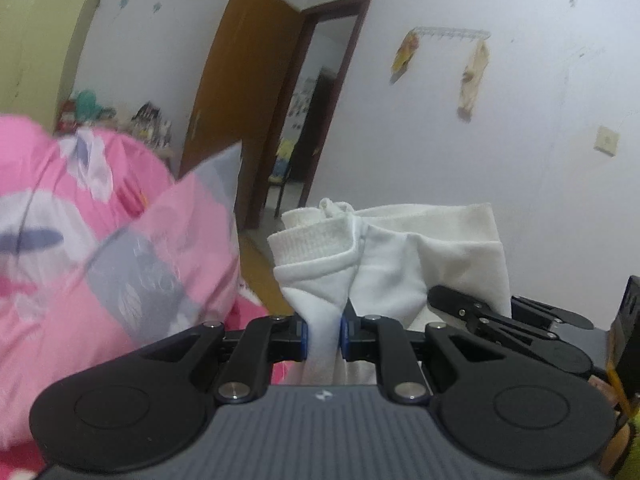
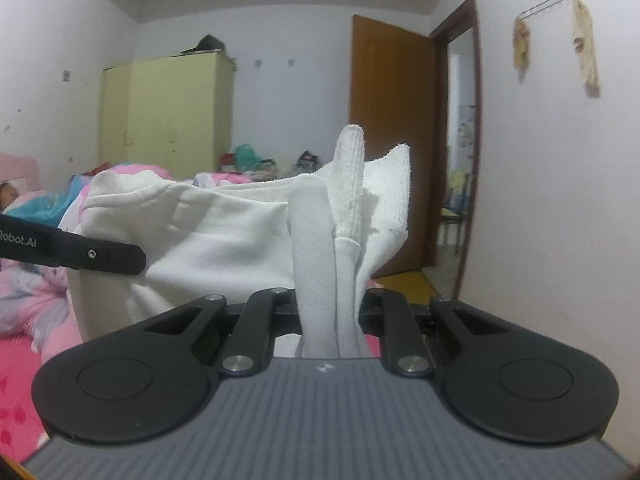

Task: Fold clothes
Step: 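Hold the raised sweatshirt end up with both grippers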

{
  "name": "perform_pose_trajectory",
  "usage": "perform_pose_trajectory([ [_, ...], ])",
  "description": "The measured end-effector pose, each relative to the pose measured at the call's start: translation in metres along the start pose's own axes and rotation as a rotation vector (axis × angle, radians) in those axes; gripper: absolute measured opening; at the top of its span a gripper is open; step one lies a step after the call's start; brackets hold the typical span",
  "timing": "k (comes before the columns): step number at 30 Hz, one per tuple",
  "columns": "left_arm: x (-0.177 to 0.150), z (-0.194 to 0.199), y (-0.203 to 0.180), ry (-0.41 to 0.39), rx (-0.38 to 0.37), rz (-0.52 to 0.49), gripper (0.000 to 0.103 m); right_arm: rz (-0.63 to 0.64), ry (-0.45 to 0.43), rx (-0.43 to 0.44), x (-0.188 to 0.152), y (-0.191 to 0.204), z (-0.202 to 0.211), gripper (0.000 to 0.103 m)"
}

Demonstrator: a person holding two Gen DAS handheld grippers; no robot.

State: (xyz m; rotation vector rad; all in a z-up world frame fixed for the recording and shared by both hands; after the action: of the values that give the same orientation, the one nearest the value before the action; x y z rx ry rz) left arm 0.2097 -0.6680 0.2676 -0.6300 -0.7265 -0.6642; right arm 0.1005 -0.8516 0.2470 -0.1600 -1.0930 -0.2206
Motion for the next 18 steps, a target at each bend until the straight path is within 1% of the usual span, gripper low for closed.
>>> perform_pose_trajectory([
  [4, -0.026, -0.030, -0.020, 0.019, 0.044, 0.034, 0.015, 0.009, 0.008, 0.052, -0.029, -0.032, -0.019, 0.013],
  [7, -0.047, -0.050, -0.030, 0.044, 0.070, 0.064, 0.015, 0.012, 0.023, 0.083, -0.051, -0.047, -0.031, 0.013],
  [10, -0.068, -0.068, -0.032, 0.082, 0.090, 0.097, 0.015, 0.008, 0.041, 0.106, -0.075, -0.056, -0.039, 0.013],
  [15, -0.092, -0.091, -0.028, 0.134, 0.117, 0.098, 0.015, -0.008, 0.075, 0.131, -0.107, -0.064, -0.049, 0.013],
  [18, -0.101, -0.103, -0.028, 0.151, 0.126, 0.100, 0.015, -0.015, 0.095, 0.142, -0.120, -0.067, -0.058, 0.013],
])
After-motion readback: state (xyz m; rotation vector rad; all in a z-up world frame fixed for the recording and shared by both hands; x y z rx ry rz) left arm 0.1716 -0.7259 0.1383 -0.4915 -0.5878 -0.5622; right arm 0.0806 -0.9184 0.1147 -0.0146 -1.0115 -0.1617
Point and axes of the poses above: each gripper's, at about its wrist camera, not at the fingertips, and z roughly against the way its jaws point, y to its left, x to its top, the point moved 3 cm from there along -z, roughly the way its jaws point, and after that the axes turned 15 degrees about y, right-handed, at the moved point
